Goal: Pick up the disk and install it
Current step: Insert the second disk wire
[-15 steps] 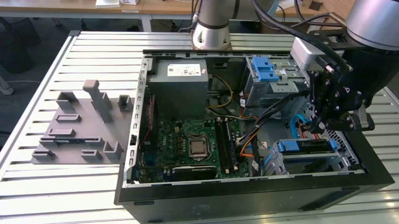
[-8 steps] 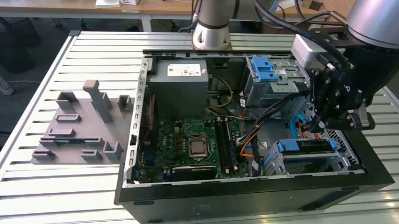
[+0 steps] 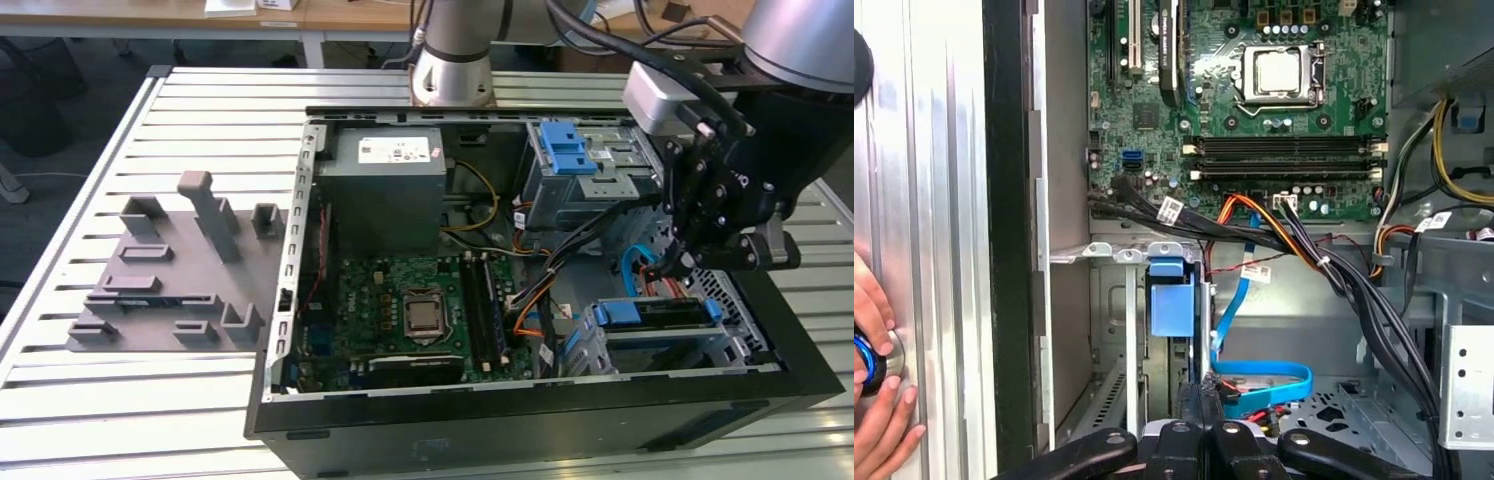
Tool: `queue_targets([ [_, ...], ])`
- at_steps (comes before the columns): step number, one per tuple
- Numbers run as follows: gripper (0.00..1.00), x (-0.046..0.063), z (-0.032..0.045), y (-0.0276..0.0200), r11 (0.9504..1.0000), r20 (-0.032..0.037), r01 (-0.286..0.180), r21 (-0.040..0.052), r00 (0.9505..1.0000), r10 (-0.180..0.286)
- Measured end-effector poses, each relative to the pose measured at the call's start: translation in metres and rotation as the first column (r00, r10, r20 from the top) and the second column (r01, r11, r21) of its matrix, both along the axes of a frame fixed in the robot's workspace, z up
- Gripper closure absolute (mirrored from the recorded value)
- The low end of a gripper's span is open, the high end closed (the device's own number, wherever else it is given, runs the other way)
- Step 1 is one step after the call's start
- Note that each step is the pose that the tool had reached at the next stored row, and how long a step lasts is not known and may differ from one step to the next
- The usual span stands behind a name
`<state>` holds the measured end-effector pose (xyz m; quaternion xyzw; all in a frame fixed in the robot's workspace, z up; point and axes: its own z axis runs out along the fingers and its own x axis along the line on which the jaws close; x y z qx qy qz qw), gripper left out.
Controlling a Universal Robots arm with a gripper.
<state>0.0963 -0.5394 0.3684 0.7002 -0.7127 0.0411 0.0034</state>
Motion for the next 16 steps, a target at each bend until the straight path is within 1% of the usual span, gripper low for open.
queue_targets([
  [5,0.89,0.000,0.0014,0.0027,1.0000,0.0000,0.004,0.0002,1.0000,-0.004],
  [8,0.89,0.000,0.0014,0.0071,1.0000,0.0000,0.004,-0.0004,1.0000,-0.004],
  [10,0.89,0.000,0.0013,0.0091,1.0000,0.0000,0.004,-0.0007,1.0000,-0.004],
  [14,0.89,-0.001,0.0003,0.0105,1.0000,0.0001,0.006,-0.0023,1.0000,-0.006],
  [15,0.82,-0.001,-0.0001,0.0107,1.0000,0.0000,0.006,-0.0029,1.0000,-0.006],
  [16,0.82,-0.001,-0.0004,0.0111,1.0000,0.0000,0.007,-0.0045,1.0000,-0.007],
])
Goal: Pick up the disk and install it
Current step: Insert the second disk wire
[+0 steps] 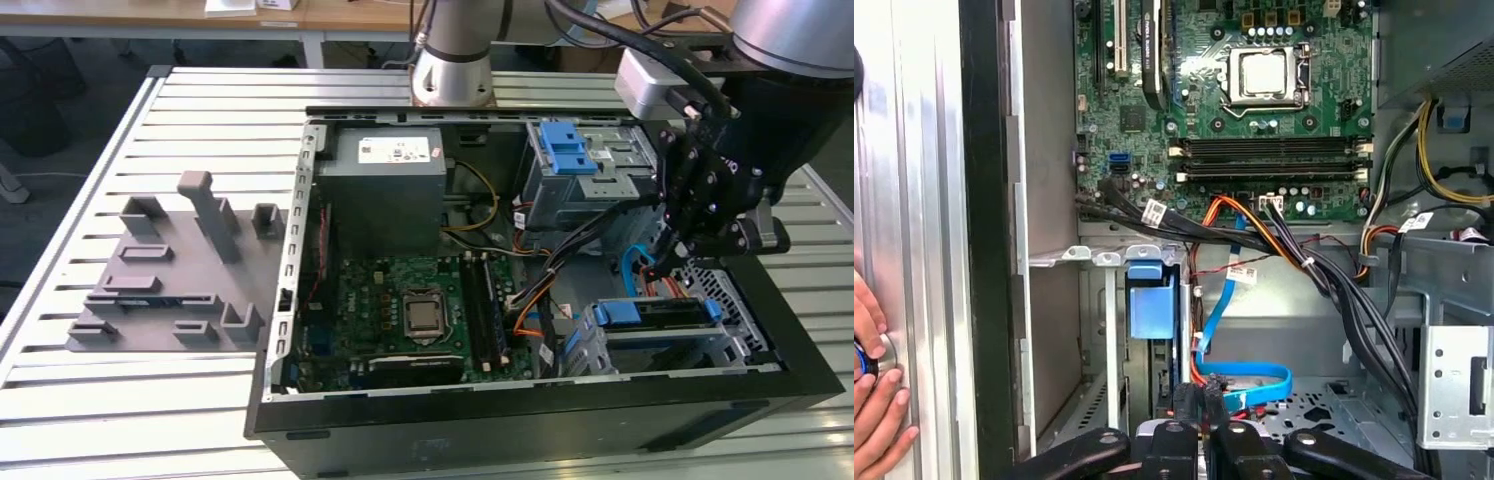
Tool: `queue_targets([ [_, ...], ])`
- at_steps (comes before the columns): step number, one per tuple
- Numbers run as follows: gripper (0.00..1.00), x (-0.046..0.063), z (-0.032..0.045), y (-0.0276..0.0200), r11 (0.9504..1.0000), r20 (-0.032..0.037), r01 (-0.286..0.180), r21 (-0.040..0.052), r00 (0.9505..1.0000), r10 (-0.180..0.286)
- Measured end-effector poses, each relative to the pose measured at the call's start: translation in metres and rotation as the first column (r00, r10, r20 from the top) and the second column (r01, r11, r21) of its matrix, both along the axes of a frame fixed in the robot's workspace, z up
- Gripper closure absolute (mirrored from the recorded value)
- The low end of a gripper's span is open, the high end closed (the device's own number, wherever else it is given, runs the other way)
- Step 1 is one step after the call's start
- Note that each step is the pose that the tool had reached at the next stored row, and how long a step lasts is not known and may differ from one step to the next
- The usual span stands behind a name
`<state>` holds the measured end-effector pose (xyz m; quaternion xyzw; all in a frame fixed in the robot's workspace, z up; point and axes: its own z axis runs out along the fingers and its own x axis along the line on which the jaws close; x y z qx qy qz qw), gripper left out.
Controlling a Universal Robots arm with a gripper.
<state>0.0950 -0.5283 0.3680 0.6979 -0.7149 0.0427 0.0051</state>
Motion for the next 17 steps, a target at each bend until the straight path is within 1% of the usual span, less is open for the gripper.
queue_targets([
  [4,0.81,-0.0001,-0.0022,0.0036,1.0000,-0.0003,0.005,-0.0015,1.0000,-0.005],
  [5,0.75,-0.0001,-0.0031,0.0041,1.0000,-0.0010,0.007,-0.0020,1.0000,-0.007],
  [13,0.75,-0.0001,-0.0081,0.0047,0.9997,-0.0034,0.022,-0.0048,0.9998,-0.022],
  [17,0.75,-0.0001,-0.0101,0.0049,0.9996,-0.0046,0.026,-0.0085,0.9996,-0.026],
])
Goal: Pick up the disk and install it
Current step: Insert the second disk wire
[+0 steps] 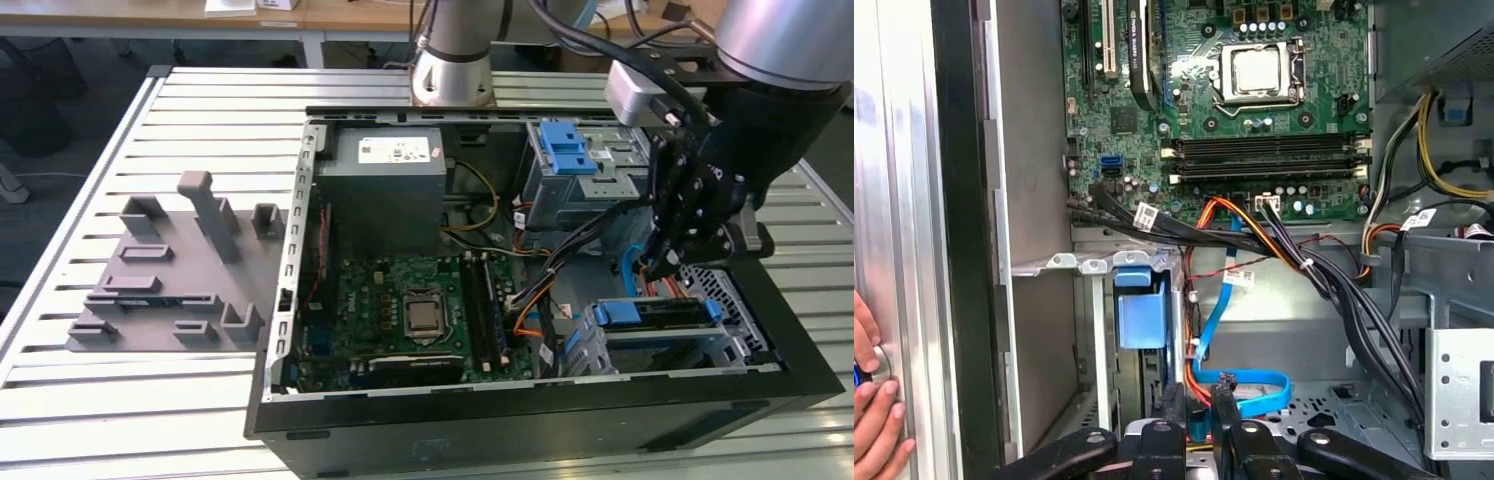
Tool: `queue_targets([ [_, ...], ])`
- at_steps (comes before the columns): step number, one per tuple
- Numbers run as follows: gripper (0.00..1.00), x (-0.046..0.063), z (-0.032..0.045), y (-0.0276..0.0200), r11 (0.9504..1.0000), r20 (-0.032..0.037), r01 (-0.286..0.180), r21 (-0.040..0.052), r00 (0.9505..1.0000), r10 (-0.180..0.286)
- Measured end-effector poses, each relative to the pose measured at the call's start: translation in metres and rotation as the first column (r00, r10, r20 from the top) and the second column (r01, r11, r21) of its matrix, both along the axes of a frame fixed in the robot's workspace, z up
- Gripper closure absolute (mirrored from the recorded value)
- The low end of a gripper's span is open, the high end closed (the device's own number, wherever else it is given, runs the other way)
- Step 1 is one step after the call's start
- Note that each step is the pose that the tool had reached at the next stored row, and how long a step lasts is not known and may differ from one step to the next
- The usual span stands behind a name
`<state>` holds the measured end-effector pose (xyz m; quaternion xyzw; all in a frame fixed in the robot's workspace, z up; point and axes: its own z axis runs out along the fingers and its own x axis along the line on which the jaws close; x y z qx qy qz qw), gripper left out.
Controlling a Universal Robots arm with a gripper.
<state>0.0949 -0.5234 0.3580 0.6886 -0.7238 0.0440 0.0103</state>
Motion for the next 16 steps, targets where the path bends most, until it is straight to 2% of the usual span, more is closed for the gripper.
queue_targets([
  [9,0.76,0.0000,-0.0051,0.0001,1.0000,-0.0047,0.001,-0.0018,1.0000,-0.001],
  [10,0.76,0.0000,-0.0054,0.0000,1.0000,-0.0047,0.001,-0.0005,1.0000,-0.001],
  [11,0.84,0.0000,-0.0056,0.0000,1.0000,-0.0047,0.001,0.0029,1.0000,-0.001],
  [14,0.84,0.0000,-0.0062,0.0000,0.9999,-0.0047,0.001,0.0159,1.0000,-0.001],
  [16,0.84,0.0000,-0.0068,-0.0006,0.9998,-0.0047,0.001,0.0200,1.0000,-0.001],
])
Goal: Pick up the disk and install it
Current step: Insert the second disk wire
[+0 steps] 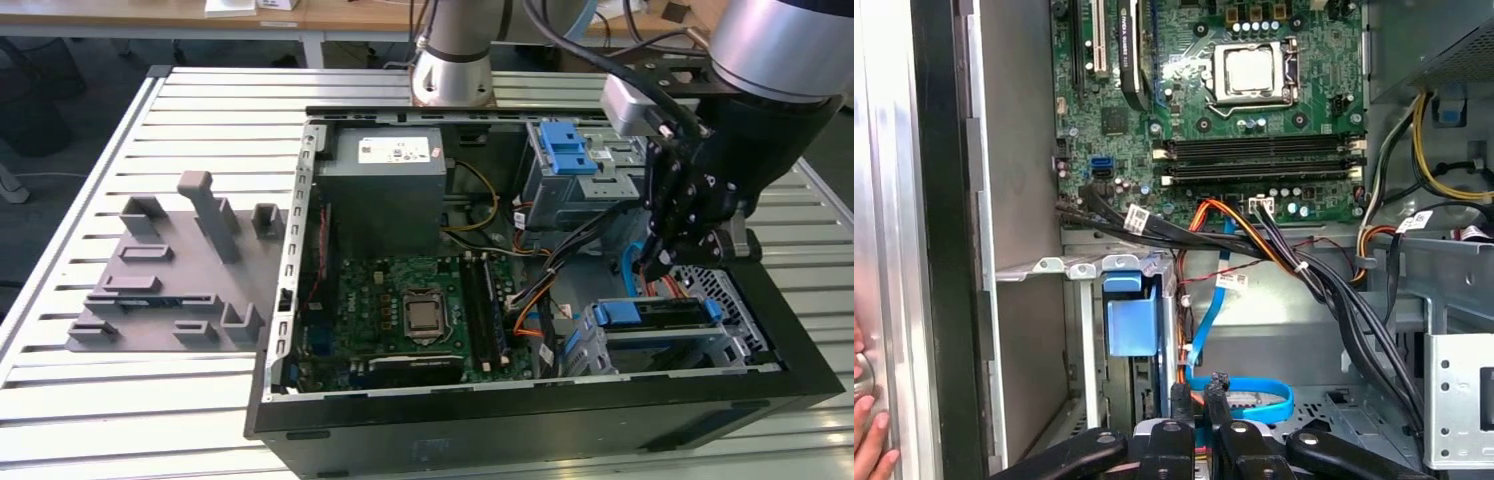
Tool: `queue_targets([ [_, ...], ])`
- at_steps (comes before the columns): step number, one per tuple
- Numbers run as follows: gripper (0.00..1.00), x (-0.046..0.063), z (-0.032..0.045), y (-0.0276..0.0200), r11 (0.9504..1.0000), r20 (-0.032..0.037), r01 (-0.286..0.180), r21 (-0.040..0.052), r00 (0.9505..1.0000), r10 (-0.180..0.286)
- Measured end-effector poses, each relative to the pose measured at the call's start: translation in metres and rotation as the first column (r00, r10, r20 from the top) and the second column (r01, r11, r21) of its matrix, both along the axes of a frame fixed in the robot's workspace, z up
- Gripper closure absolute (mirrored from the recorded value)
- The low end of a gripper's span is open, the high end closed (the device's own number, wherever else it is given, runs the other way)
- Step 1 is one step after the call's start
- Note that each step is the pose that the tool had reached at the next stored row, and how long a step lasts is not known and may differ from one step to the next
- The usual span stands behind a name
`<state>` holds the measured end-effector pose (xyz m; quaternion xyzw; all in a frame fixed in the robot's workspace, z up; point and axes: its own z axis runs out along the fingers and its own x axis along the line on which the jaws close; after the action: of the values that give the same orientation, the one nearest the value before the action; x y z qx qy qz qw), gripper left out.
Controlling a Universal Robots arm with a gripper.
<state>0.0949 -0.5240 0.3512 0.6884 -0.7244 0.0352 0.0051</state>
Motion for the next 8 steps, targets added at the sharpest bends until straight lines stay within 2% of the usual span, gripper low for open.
queue_targets([
  [2,0.84,0.0000,-0.0005,-0.0013,1.0000,0.0005,0.000,0.0037,1.0000,0.000],
  [8,0.84,-0.0001,-0.0025,-0.0054,1.0000,0.0059,0.000,0.0043,1.0000,0.000],
])
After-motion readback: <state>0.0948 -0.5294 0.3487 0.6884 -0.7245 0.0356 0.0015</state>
